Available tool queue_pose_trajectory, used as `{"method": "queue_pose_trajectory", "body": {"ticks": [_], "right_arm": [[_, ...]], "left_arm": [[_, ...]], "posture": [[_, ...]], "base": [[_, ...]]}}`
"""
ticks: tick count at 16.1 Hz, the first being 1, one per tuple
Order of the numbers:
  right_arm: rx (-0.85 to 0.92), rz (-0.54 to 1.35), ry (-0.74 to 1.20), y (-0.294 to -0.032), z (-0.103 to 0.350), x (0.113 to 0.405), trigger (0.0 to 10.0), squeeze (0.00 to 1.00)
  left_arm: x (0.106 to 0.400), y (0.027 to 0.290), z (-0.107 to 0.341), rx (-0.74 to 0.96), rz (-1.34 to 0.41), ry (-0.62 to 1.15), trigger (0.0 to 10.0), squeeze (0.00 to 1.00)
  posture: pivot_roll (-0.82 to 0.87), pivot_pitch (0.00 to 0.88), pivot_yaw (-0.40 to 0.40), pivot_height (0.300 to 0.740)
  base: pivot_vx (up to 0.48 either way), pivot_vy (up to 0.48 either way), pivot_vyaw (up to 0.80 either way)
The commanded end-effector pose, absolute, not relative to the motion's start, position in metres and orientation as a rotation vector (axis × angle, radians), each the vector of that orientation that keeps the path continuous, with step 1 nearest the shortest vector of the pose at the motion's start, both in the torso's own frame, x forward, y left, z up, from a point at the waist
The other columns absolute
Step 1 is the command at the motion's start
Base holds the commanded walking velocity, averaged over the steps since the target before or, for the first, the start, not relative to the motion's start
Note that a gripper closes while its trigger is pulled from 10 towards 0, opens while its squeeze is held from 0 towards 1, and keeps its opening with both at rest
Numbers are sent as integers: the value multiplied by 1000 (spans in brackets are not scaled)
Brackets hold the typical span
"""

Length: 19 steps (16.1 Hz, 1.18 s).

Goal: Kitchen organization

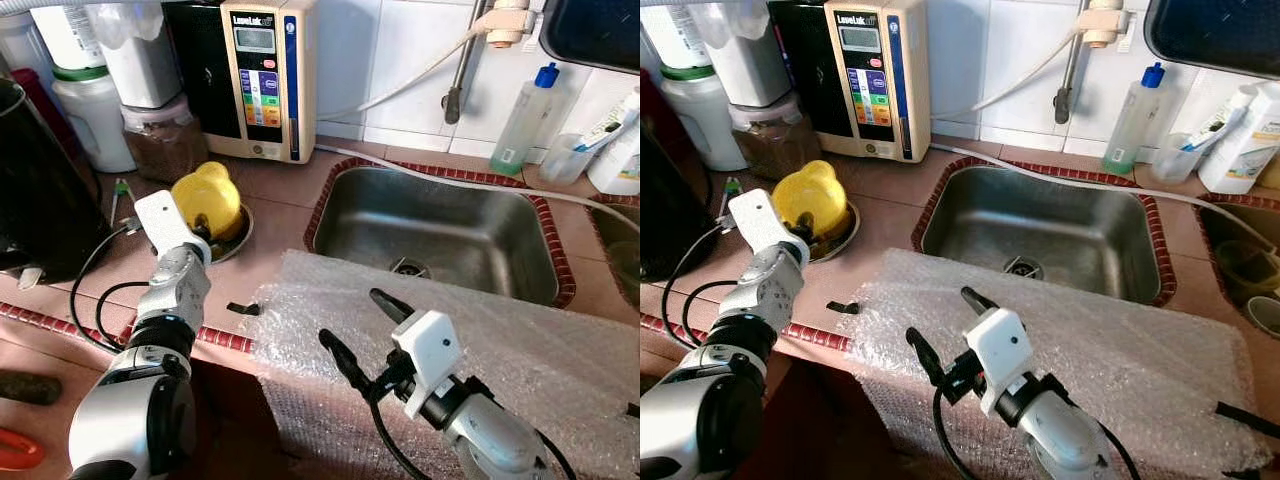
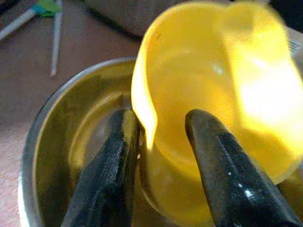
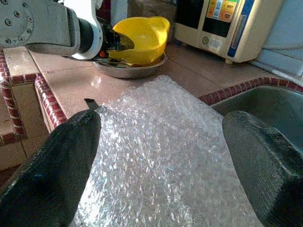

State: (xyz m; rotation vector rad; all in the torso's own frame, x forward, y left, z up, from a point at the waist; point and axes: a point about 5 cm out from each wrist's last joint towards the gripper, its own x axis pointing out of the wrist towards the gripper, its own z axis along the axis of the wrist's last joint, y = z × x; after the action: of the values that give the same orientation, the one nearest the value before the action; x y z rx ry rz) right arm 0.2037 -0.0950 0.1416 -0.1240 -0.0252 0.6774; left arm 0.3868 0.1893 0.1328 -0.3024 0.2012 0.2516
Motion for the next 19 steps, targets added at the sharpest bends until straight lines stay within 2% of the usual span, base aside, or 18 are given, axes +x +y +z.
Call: {"method": "queue_pose_trajectory", "body": {"ticks": [1,3,9,11,14,17,19], "right_arm": [[-132,676,-16,-96,140,206,10000,1000],[-134,681,-18,-97,141,208,10000,1000],[-149,679,-21,-101,142,212,10000,1000],[-159,674,-24,-103,142,214,10000,1000],[-167,670,-27,-106,143,217,10000,1000],[-183,664,-32,-108,143,220,10000,1000],[-196,625,-68,-111,148,226,10000,1000]], "left_arm": [[386,186,129,-274,223,215,0,0],[385,183,131,-226,158,190,0,0],[378,190,133,-169,124,124,0,0],[373,191,151,-27,25,-22,0,0],[367,191,151,28,-24,-39,0,0],[359,182,148,44,-81,-65,0,0],[354,169,158,86,-136,-171,0,0]], "posture": [[41,8,45,740],[46,4,38,740],[53,3,25,740],[59,3,18,740],[60,0,14,740],[60,0,10,740],[59,0,7,740]], "base": [[0,0,0],[0,0,0],[0,0,0],[0,0,0],[0,0,0],[0,0,0],[0,0,0]]}}
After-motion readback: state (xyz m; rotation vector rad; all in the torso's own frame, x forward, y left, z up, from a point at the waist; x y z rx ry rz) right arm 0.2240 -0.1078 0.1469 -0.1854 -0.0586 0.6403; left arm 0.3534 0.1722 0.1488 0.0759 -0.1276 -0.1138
